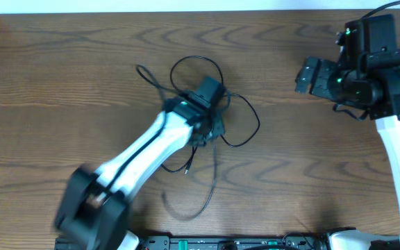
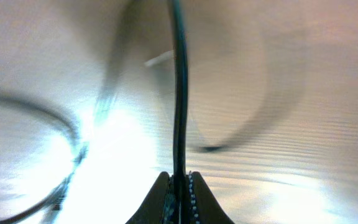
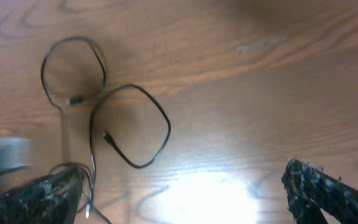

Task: Untangle cables

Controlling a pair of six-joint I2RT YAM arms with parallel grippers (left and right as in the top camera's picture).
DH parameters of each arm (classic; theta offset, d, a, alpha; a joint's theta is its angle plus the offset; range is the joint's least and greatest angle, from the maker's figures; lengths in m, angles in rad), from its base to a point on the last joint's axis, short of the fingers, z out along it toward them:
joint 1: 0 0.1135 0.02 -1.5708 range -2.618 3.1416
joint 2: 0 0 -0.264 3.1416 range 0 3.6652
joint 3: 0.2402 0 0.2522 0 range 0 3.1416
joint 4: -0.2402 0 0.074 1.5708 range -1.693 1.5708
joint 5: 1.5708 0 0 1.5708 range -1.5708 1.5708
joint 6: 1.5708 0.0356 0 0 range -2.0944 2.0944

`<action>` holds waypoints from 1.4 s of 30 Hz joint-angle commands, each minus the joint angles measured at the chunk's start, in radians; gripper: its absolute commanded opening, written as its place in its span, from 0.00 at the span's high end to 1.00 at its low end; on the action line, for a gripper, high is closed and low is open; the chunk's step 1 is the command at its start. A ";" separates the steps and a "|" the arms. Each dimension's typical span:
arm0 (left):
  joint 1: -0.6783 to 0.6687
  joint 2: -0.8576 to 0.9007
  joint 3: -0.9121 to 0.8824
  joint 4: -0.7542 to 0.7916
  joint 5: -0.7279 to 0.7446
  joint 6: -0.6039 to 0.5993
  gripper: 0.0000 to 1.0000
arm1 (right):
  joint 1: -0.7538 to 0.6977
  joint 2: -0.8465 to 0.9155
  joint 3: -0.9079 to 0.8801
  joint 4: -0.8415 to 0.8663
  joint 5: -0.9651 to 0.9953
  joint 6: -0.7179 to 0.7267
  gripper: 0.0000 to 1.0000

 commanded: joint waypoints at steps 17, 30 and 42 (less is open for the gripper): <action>0.000 -0.616 0.051 0.370 0.324 -0.370 0.93 | 0.032 -0.005 -0.180 0.359 -0.399 0.106 0.01; 0.001 -0.616 0.051 0.785 0.106 -0.750 0.93 | 0.118 -0.005 -0.371 0.787 -0.658 0.026 0.01; 0.000 -0.616 0.051 0.904 -0.093 -0.879 0.93 | 0.238 -0.005 -0.398 1.074 -0.851 -0.029 0.01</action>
